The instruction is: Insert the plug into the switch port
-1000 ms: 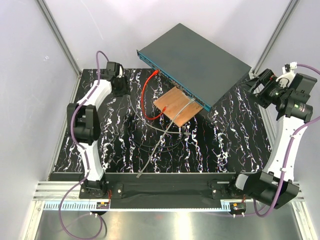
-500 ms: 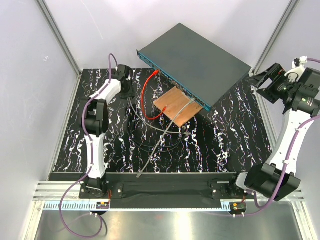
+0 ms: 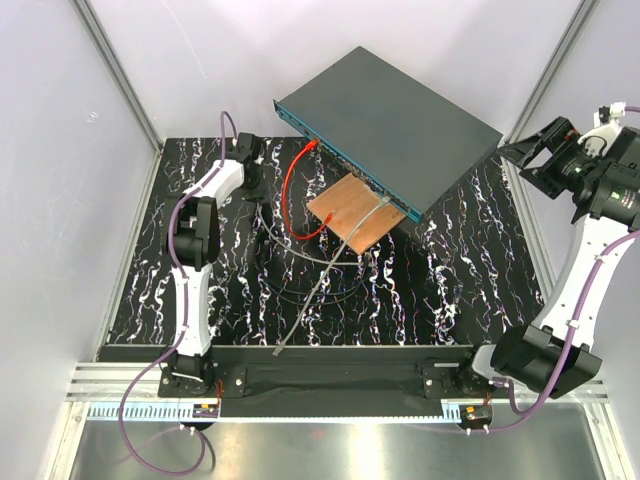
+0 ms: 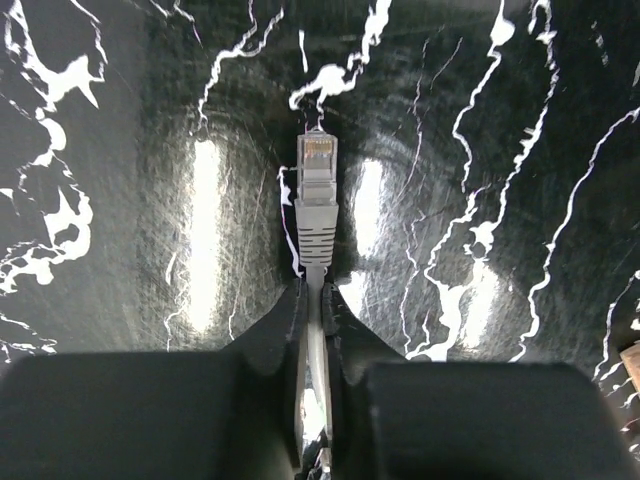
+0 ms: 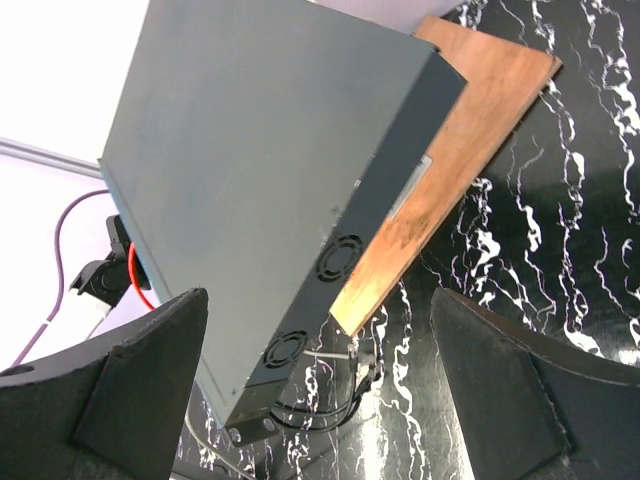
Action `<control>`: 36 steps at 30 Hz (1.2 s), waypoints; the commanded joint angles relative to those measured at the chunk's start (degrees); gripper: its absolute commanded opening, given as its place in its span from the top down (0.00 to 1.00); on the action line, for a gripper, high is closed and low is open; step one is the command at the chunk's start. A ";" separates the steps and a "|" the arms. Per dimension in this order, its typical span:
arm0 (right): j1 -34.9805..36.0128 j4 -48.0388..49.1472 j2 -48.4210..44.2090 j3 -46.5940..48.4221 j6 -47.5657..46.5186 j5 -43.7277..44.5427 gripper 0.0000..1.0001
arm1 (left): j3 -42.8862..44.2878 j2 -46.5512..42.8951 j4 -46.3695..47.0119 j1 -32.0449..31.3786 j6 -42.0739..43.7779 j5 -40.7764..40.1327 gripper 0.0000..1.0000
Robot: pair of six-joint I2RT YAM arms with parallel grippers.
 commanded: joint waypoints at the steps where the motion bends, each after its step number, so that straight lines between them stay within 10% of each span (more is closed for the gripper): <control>1: -0.50 -0.11 0.17 3.55 0.01 -2.33 0.00 | 3.02 -3.88 1.48 0.90 1.01 -1.95 0.94; 16: -0.50 10.69 -0.27 3.28 5.81 -17.96 0.00 | -3.31 -37.46 24.86 1.88 18.75 -8.89 1.00; 24: 2.74 23.80 -0.89 4.25 15.48 -24.12 0.02 | -20.25 -54.69 33.64 -7.35 44.31 -9.42 1.00; 36: 35.25 14.04 4.55 8.11 6.34 -18.16 0.24 | -55.84 -81.68 55.86 -25.80 83.77 -8.54 1.00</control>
